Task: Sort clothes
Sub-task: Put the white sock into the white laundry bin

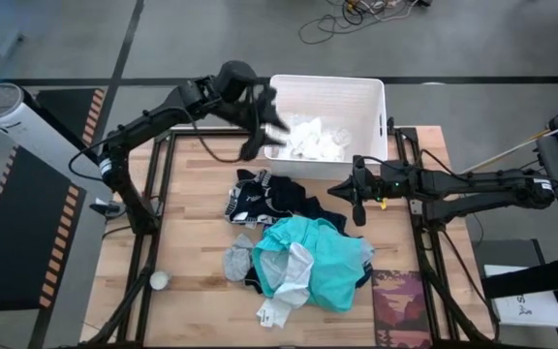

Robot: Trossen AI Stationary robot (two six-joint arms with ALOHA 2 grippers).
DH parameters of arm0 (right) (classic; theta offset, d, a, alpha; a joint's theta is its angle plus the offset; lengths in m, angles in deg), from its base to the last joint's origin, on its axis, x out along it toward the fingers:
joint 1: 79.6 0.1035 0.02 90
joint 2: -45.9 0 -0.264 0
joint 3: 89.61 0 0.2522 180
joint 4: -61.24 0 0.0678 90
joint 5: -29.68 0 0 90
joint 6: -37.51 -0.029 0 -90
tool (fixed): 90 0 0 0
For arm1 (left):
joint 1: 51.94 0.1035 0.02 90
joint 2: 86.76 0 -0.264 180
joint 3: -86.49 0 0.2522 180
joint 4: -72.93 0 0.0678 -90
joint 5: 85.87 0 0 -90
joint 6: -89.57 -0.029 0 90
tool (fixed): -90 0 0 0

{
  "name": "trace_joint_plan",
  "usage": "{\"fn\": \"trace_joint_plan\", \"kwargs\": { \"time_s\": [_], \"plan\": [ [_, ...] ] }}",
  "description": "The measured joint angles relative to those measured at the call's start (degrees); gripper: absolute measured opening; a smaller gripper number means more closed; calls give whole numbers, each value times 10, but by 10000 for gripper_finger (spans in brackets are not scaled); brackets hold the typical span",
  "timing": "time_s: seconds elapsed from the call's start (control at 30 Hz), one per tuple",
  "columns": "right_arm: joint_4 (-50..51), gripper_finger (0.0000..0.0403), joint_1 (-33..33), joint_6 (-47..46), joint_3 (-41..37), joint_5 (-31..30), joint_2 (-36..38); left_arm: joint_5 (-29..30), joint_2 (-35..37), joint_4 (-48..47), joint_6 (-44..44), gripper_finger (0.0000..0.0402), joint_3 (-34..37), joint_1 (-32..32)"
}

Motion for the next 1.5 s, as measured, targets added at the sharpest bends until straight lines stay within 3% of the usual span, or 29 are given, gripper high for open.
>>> {"fn": "trace_joint_plan", "kwargs": {
  "time_s": [0.13,0.3,0.5,0.73,0.97,1.17,1.5],
  "plan": [
    [0,0,0,5,0,0,0,-79,4,-67,-2,134,1,-18],
    [1,0,0,5,0,0,0,-83,1,-80,-17,103,37,-66],
    [2,0,0,5,0,0,0,-83,1,-4,-19,95,142,-130],
    [3,0,0,5,0,0,0,-83,1,161,45,122,264,-190],
    [3,0,0,5,0,0,0,-83,1,285,113,162,342,-226],
    [2,0,0,5,0,0,0,-66,0,359,178,194,381,-240],
    [2,0,0,5,0,0,0,-35,-30,400,241,229,393,-255]
  ]
}}
